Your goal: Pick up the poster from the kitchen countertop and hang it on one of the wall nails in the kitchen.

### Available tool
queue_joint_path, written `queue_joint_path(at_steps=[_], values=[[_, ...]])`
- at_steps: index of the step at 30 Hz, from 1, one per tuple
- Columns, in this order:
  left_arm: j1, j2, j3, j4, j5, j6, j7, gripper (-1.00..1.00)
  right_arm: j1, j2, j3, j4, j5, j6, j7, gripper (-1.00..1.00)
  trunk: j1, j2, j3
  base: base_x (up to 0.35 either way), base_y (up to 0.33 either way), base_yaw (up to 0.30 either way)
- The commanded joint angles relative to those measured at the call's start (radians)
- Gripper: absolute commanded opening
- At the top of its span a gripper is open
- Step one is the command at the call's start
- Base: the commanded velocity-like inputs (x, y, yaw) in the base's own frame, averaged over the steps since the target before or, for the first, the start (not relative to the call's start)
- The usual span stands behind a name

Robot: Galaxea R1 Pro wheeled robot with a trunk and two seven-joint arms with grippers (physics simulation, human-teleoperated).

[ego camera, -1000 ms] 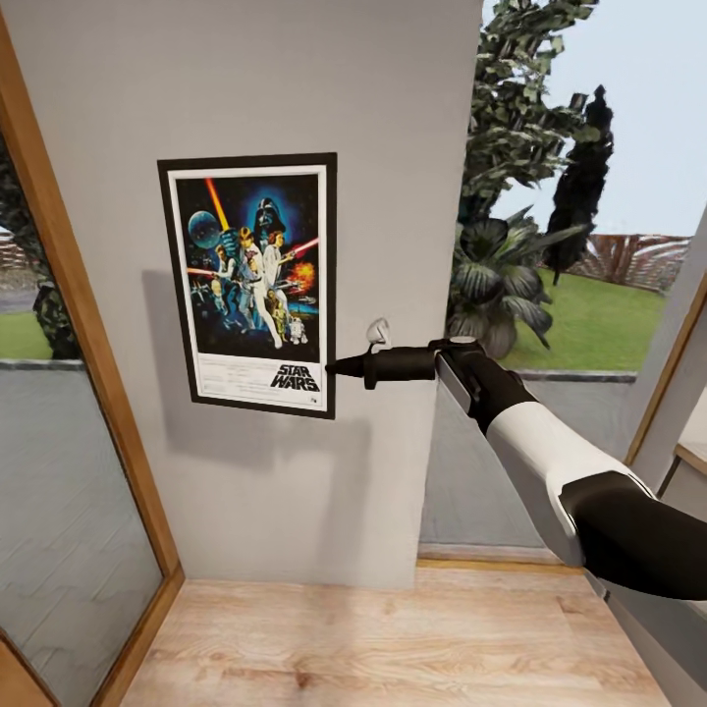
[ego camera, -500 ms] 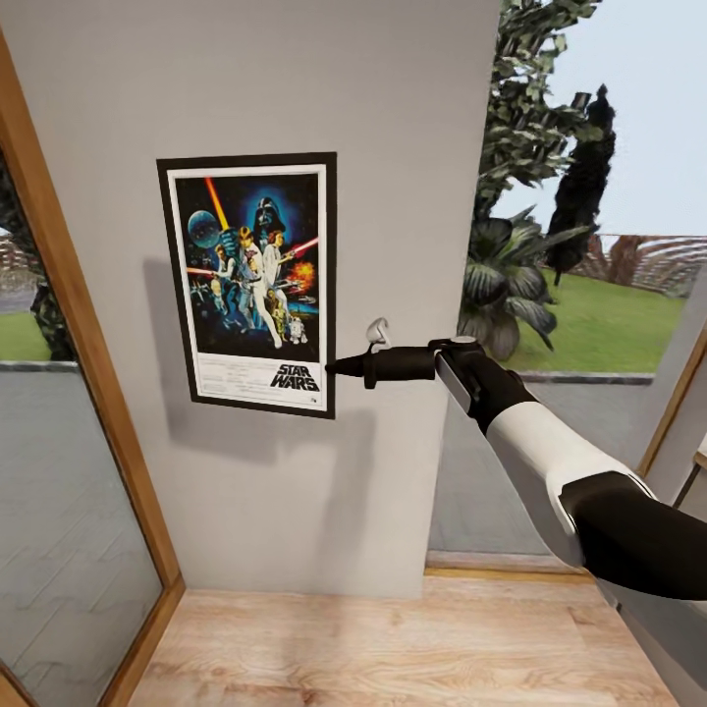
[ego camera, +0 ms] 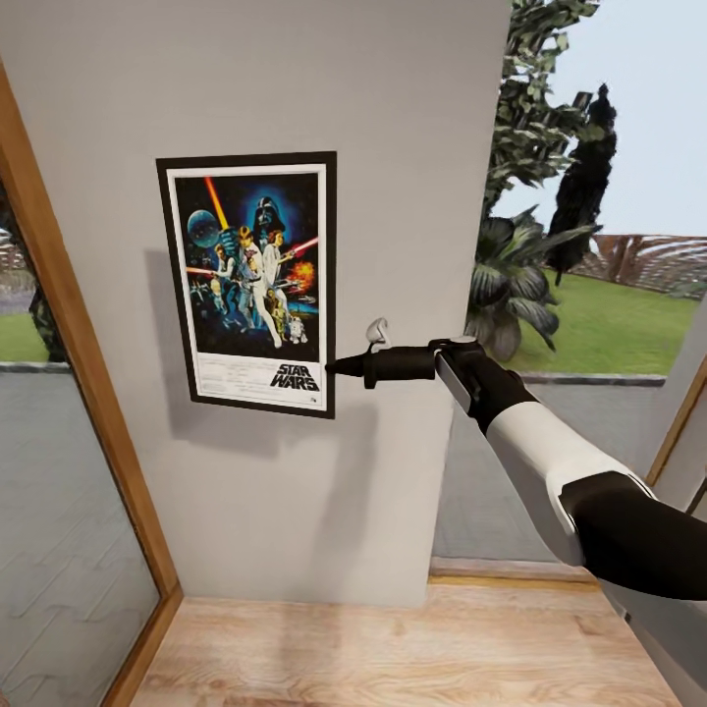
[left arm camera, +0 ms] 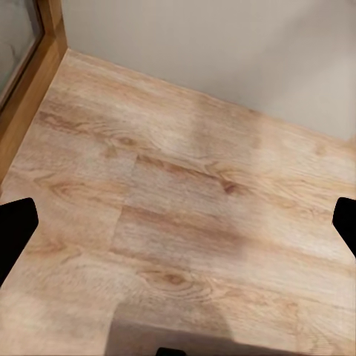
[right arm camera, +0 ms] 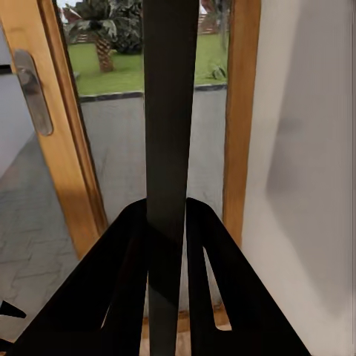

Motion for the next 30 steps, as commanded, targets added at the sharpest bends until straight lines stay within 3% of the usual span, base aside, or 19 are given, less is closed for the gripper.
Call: queue_joint_path(at_steps=[1, 30], values=[[0.001, 0.0, 0.001, 0.0, 0.007, 0.002, -0.005, 1.0, -0.001, 0.0, 0.004, 0.001, -0.012, 0.014, 0.002, -1.0, 0.001, -0.001, 0.0, 0.08, 0.0, 0.0], [0.001, 0.0, 0.001, 0.0, 0.007, 0.001, -0.005, 1.0, -0.001, 0.0, 0.004, 0.0, -0.012, 0.014, 0.003, -1.0, 0.001, -0.001, 0.0, 0.094, 0.054, 0.0]])
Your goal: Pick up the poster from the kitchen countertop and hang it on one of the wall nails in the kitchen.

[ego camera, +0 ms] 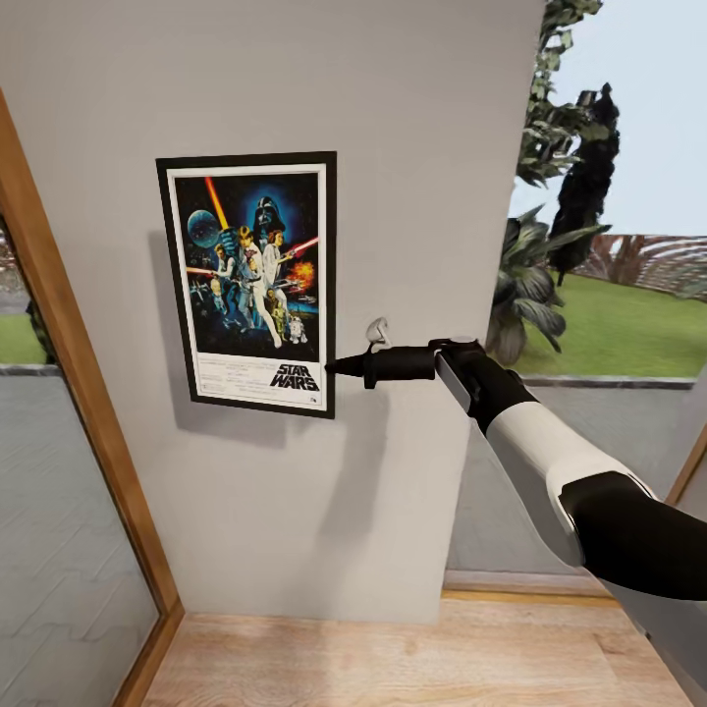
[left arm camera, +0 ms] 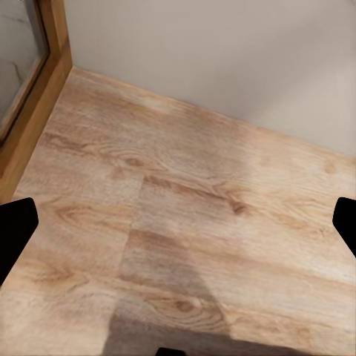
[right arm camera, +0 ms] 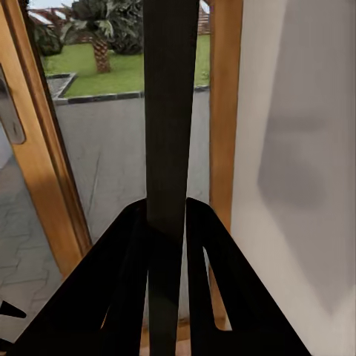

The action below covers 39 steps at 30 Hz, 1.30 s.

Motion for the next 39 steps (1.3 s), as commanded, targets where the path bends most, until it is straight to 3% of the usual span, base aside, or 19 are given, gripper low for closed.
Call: queue_joint_path(at_steps=[1, 24, 39], values=[[0.001, 0.0, 0.001, 0.0, 0.007, 0.001, -0.005, 1.0, -0.001, -0.001, 0.004, 0.001, -0.012, 0.014, 0.003, -1.0, 0.0, -0.001, 0.0, 0.035, 0.023, 0.0], [0.001, 0.0, 0.001, 0.0, 0.007, 0.001, -0.005, 1.0, -0.001, -0.001, 0.004, 0.0, -0.012, 0.014, 0.004, -1.0, 0.0, -0.001, 0.0, 0.127, 0.01, 0.0], [0.001, 0.0, 0.001, 0.0, 0.007, 0.001, -0.005, 1.0, -0.001, 0.0, 0.004, -0.002, -0.013, 0.016, 0.003, -1.0, 0.0, -0.001, 0.0, 0.017, 0.0, 0.0]])
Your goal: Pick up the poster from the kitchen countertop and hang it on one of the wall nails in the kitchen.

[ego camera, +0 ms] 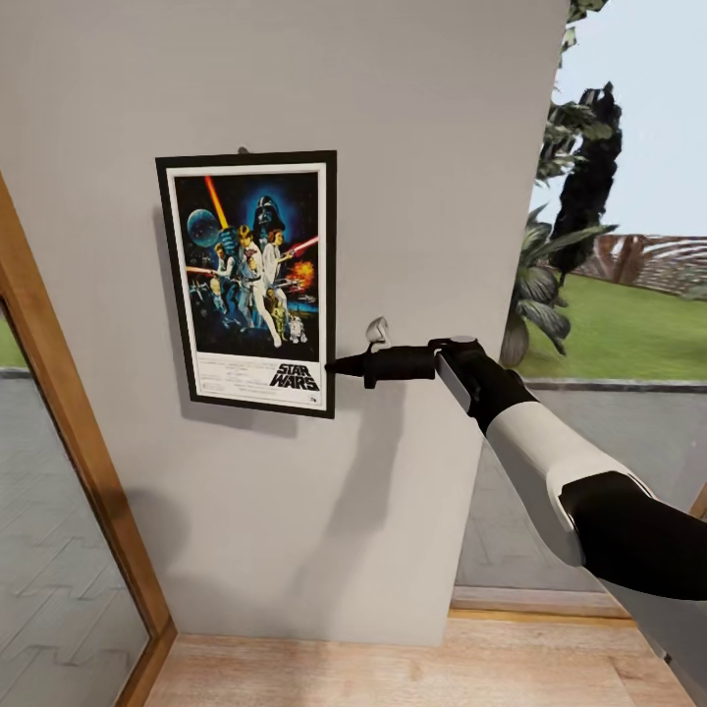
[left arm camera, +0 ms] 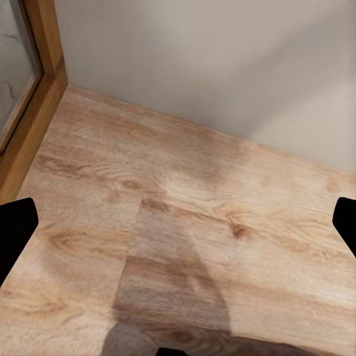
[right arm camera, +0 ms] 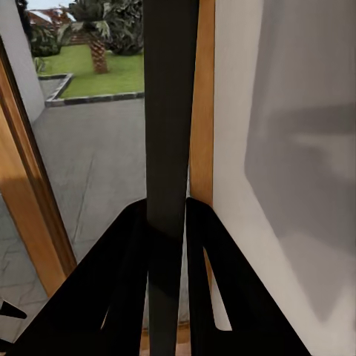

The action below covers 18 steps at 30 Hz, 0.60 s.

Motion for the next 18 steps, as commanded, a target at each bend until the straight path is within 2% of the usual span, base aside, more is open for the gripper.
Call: queue_joint_path(at_steps=[1, 13, 18], values=[[0.001, 0.0, 0.001, 0.0, 0.007, 0.001, -0.005, 1.0, -0.001, -0.001, 0.004, 0.0, -0.012, 0.015, 0.002, -1.0, 0.0, -0.001, 0.0, 0.0, 0.0, 0.0], [0.001, 0.0, 0.001, 0.0, 0.007, 0.001, -0.006, 1.0, -0.01, 0.0, 0.003, -0.001, -0.012, 0.021, 0.0, -1.0, 0.0, -0.001, 0.0, 0.0, 0.0, 0.0], [0.001, 0.0, 0.001, 0.0, 0.007, 0.001, -0.005, 1.0, -0.013, 0.009, 0.002, -0.001, -0.012, 0.022, -0.001, -1.0, 0.0, -0.001, 0.0, 0.0, 0.0, 0.0]])
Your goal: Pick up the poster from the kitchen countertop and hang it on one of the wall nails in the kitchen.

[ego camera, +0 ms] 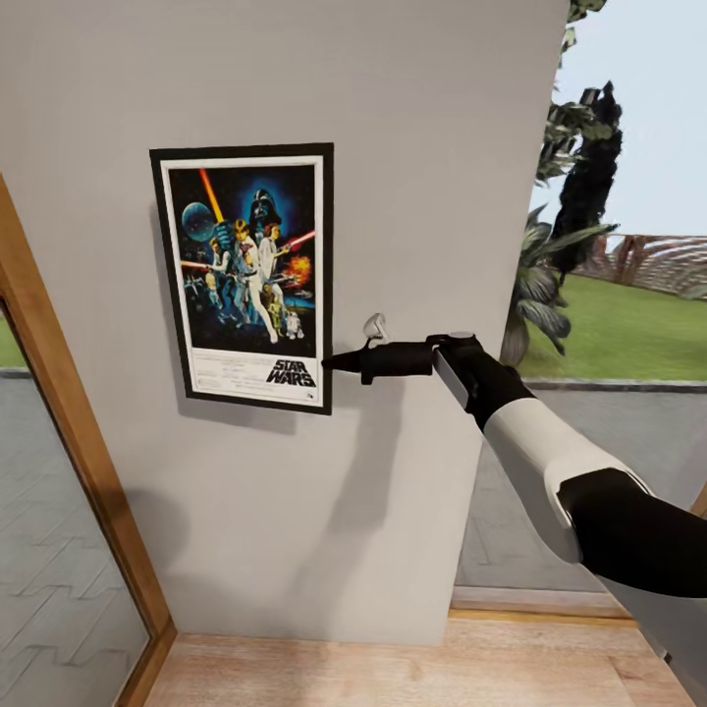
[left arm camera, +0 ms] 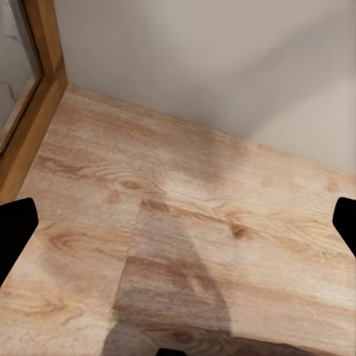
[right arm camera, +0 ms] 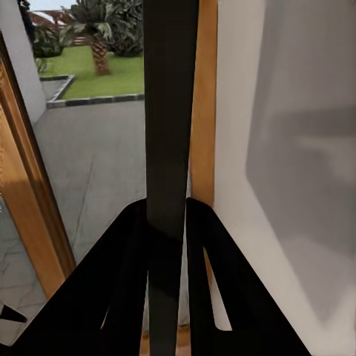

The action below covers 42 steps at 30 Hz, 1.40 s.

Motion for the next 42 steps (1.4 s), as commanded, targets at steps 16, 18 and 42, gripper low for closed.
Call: queue_joint_path(at_steps=[16, 18, 42], values=[[0.001, 0.0, 0.001, -0.001, 0.007, 0.001, -0.006, 1.0, -0.019, 0.005, 0.003, 0.001, -0.011, 0.016, -0.003, -1.0, 0.0, -0.001, 0.0, 0.0, 0.0, 0.0], [0.001, 0.0, 0.001, -0.001, 0.007, 0.001, -0.006, 1.0, -0.022, 0.005, 0.003, 0.001, -0.011, 0.016, -0.003, -1.0, 0.0, -0.001, 0.0, 0.0, 0.0, 0.0], [0.001, 0.0, 0.001, -0.001, 0.008, 0.001, -0.006, 1.0, -0.03, 0.005, 0.0, 0.001, -0.013, 0.014, -0.005, -1.0, 0.0, -0.001, 0.0, 0.0, 0.0, 0.0]])
